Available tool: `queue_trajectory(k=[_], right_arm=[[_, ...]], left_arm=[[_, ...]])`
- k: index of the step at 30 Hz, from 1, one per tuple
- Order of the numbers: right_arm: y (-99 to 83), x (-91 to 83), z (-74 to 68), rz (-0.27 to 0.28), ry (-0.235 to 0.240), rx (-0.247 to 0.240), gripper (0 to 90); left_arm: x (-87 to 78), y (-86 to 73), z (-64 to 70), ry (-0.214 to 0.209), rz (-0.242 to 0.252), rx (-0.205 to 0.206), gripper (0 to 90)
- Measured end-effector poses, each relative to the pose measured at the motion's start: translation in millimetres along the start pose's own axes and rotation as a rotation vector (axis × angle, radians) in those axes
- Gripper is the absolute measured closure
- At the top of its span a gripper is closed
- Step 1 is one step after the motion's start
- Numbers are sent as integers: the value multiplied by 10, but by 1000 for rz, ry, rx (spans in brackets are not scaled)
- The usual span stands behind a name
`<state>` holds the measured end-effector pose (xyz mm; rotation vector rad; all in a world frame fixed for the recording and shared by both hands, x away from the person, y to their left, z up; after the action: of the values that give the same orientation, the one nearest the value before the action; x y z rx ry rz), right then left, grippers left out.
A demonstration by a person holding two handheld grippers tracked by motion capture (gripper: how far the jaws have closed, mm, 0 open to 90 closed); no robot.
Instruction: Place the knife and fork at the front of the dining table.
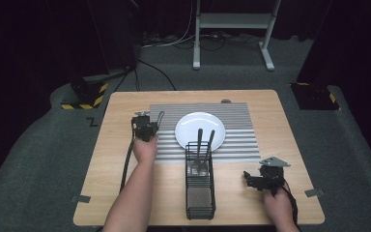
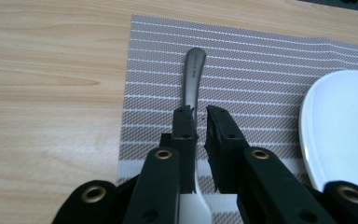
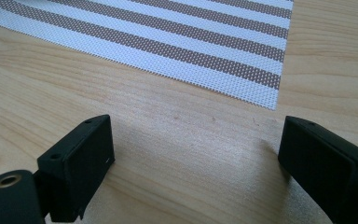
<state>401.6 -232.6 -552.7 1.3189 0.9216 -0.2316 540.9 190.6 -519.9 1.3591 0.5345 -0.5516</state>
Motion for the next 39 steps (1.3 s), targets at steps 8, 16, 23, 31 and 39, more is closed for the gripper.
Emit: queue_trajectory(k=[8,16,23,31,39], right_arm=[[5,5,-1,-1,3,-2,101],[7,7,-2,-1,3,-1,101],[9,9,-2,-1,5,-2,101],[9,9,-2,-1,5,-2,101],[9,9,-2,-1,5,-2,101]], left_arm=[[-187,-213,-123,19,13,51,839],[-278,-378,-224,46,-8,85,854],[-357,-574,-147,70,-32,146,834],[-356,-634,-158,98,-46,156,825],[-387,-681,-24,64,-49,192,816]])
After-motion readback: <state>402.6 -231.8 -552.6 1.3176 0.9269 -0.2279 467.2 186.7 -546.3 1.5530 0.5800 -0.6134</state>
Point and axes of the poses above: each handheld gripper's, and its own axes: x roughly forward along the jaws, y roughly out of its top, z roughly to its right, the point moved 4 cm from there along x, roughly forward along the jaws, and after that the axes turned 4 degrees about y, right-handed, at the moved point
